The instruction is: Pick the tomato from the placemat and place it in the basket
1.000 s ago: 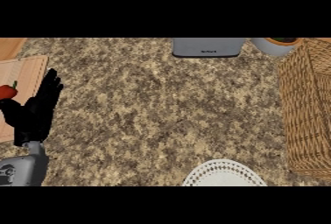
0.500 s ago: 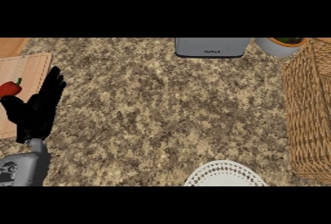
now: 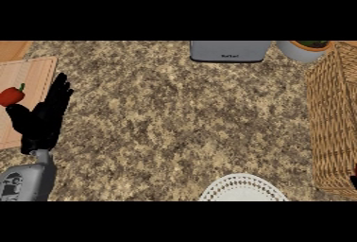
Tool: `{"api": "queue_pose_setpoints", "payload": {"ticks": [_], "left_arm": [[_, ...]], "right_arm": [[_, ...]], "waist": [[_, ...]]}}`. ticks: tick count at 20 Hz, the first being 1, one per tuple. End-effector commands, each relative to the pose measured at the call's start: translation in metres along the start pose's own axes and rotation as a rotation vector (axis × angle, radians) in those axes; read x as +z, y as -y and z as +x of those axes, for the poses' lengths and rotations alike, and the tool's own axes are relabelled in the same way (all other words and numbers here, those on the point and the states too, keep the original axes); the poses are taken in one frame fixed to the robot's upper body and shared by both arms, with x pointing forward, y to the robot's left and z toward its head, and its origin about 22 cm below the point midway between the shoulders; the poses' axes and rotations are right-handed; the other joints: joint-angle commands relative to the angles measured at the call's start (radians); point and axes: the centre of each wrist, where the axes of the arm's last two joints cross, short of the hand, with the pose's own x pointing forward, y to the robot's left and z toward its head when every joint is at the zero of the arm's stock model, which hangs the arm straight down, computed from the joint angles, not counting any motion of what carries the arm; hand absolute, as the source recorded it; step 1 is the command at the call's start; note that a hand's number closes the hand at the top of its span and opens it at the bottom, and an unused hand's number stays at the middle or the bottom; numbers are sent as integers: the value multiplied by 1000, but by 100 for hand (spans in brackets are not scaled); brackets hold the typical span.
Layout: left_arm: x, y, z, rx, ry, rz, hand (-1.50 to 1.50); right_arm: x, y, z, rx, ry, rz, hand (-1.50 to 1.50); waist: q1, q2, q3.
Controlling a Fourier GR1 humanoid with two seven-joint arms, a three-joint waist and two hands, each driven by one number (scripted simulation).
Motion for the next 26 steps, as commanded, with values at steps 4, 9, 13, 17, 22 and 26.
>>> {"api": "queue_pose_setpoints", "payload": {"ticks": [4,9,13,17,22,26], "left_arm": [[6,11,-10,11,-5,-4,0],[-6,-2,-13,3,-13,-1,0],[-13,-15,16,3,13,-8,0],[-7,2,-1,17,-3,19,0],[-7,5,1,3,-11,21,0],[0,-15,10,5,-5,3,0]], "right_arm": [[-44,-18,-22,125,-46,12,150],[-73,-20,-53,140,-109,27,150],[-92,-1,-89,170,-136,0,150],[-96,27,-107,137,-173,18,150],[-110,23,-118,41,-160,33,150],[-108,32,-143,55,-169,23,150]], "waist": [[-3,-1,1],[-9,-1,1],[-5,0,2],[-12,-2,1],[-13,-3,1],[-11,-3,1]]}}
